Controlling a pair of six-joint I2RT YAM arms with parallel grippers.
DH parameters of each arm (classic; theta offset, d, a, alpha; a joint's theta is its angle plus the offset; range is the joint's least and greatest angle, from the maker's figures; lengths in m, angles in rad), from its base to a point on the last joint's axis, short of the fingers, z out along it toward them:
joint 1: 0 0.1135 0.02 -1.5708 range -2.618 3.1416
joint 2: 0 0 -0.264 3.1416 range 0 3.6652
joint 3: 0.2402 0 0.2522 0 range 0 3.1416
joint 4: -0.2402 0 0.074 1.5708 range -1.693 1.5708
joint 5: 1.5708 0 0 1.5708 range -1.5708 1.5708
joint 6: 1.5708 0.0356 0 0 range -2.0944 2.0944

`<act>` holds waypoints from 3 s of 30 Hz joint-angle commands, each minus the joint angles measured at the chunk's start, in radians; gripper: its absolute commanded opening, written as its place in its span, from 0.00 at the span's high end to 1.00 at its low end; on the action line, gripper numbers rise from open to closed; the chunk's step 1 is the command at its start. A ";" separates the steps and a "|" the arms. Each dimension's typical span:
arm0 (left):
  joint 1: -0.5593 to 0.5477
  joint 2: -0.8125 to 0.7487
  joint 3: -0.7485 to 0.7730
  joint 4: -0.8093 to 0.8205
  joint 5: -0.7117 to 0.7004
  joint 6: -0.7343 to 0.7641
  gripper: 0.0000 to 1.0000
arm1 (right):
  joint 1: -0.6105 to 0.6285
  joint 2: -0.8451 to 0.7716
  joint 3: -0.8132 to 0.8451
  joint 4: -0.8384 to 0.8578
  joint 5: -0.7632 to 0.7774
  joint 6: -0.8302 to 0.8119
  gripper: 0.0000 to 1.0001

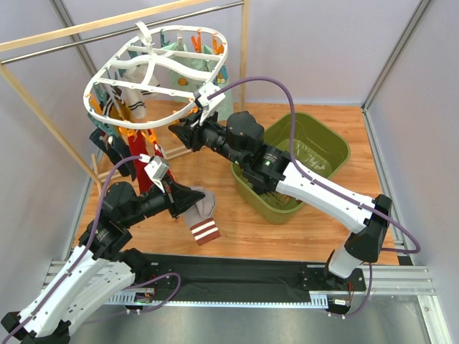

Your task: Remove the socks clipped to the hanger

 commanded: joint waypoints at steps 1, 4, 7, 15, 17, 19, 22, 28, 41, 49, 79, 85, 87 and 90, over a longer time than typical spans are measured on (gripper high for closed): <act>0.003 -0.014 0.000 0.047 0.014 0.009 1.00 | 0.006 -0.054 -0.031 0.025 -0.003 0.014 0.70; 0.003 -0.014 0.007 0.035 0.014 0.006 1.00 | 0.003 -0.114 -0.097 0.042 -0.006 0.009 0.57; 0.003 -0.014 0.018 0.027 0.018 -0.003 1.00 | 0.003 -0.180 -0.160 0.027 -0.006 0.001 0.43; 0.003 0.000 0.073 0.028 0.075 -0.045 1.00 | 0.001 -0.525 -0.489 -0.047 -0.166 -0.089 0.16; 0.003 0.021 0.096 0.022 0.122 -0.048 1.00 | 0.001 -0.582 -0.592 -0.057 -0.227 -0.141 0.10; 0.003 0.039 0.145 0.015 0.162 -0.049 1.00 | 0.001 -0.642 -0.655 -0.041 -0.264 -0.163 0.07; 0.003 0.050 0.174 0.042 0.223 -0.078 1.00 | 0.000 -0.673 -0.721 -0.050 -0.331 -0.187 0.05; 0.003 0.098 0.196 0.231 0.372 -0.247 1.00 | 0.001 -0.645 -0.763 -0.007 -0.391 -0.201 0.02; 0.003 0.147 0.190 0.340 0.400 -0.344 1.00 | 0.001 -0.535 -0.758 0.156 -0.471 -0.154 0.93; 0.005 0.144 0.308 -0.031 0.154 -0.116 0.38 | -0.158 -0.590 -0.689 -0.193 -0.078 0.085 1.00; 0.005 -0.071 0.141 -0.240 -0.436 0.102 0.34 | -0.596 -0.418 -0.530 -0.465 0.121 0.150 0.40; 0.003 -0.094 0.119 -0.234 -0.467 0.096 0.34 | -0.374 -0.461 -0.591 -0.161 -0.098 0.113 0.34; 0.003 -0.096 0.119 -0.237 -0.468 0.096 0.34 | -0.317 -0.450 -0.602 -0.044 -0.115 0.104 0.32; 0.003 -0.092 0.127 -0.260 -0.522 0.089 0.34 | -0.194 -0.420 -0.617 0.114 -0.074 0.057 0.29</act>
